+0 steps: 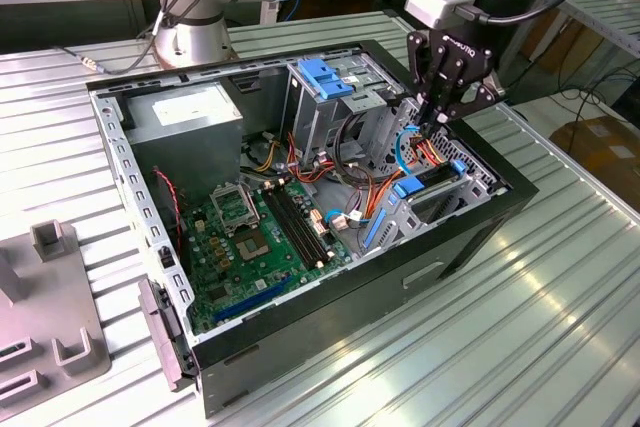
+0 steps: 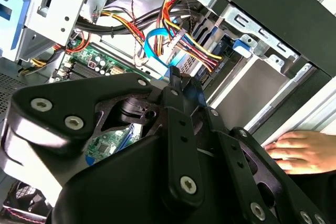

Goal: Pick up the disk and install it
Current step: 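Insert the second disk wire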

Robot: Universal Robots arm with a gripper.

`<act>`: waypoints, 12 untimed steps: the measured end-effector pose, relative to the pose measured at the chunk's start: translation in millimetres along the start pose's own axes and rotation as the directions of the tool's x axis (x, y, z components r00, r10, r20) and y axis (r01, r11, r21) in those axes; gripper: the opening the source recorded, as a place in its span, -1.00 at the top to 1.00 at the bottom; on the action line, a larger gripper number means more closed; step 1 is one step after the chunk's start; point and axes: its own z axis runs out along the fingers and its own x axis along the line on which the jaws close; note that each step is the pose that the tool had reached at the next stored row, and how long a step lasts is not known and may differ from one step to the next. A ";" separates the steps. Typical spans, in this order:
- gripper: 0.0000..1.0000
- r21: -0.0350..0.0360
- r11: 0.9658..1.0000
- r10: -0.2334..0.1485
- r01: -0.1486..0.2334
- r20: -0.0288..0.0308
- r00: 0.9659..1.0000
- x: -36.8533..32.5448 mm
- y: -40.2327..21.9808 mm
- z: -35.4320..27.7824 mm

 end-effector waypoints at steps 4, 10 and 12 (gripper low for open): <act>0.50 -0.009 1.000 0.000 0.000 -0.001 1.000 -0.6 0.2 1.0; 0.50 -0.023 1.000 -0.001 0.001 -0.003 1.000 -0.9 0.6 1.1; 0.50 -0.023 1.000 -0.001 0.001 -0.004 1.000 -1.2 0.6 1.3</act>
